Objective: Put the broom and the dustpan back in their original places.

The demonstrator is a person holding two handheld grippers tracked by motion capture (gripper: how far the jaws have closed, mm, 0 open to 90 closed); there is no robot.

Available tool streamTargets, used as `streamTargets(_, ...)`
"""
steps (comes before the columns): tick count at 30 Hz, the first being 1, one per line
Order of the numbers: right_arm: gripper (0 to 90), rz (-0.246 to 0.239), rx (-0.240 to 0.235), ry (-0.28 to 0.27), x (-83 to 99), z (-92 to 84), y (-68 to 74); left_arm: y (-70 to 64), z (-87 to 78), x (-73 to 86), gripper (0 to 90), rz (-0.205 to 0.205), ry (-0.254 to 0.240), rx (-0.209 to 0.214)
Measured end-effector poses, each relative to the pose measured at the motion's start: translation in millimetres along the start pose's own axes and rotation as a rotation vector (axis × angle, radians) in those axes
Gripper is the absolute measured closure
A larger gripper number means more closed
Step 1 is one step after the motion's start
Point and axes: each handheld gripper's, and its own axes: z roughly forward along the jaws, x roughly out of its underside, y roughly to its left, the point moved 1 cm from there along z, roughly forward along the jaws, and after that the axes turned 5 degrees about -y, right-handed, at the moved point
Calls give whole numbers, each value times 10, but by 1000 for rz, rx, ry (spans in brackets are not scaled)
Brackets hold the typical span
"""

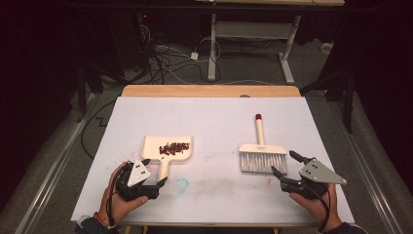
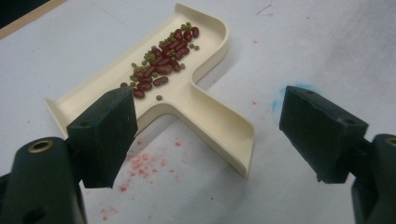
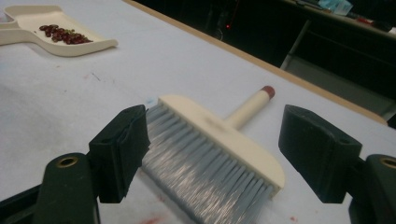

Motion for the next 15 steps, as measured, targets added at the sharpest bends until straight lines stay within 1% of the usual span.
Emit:
streamTargets(1,245,14,-3,11,33,-3,3,7,0,-2,198,-3,-2,-2)
streamTargets(2,245,18,-6,23,67,-3,6,12,0,-2,198,-3,-4,-2)
streamTargets(5,246,20,-18,53,151,3,26,22,-6,2,198,-9,-5,-7)
streamTargets(7,246,22,-35,62,186,13,38,24,-7,8,198,-10,-4,-12)
streamTargets(8,246,31,-41,73,199,19,49,24,-7,9,198,-9,-1,-13)
streamTargets(11,247,22,-57,83,213,42,77,18,-13,14,198,-9,6,-21)
streamTargets(13,247,4,-60,76,200,42,86,6,-15,15,198,-7,5,-23)
streamTargets(15,248,1,-59,66,181,28,99,-1,-21,7,198,18,3,-28)
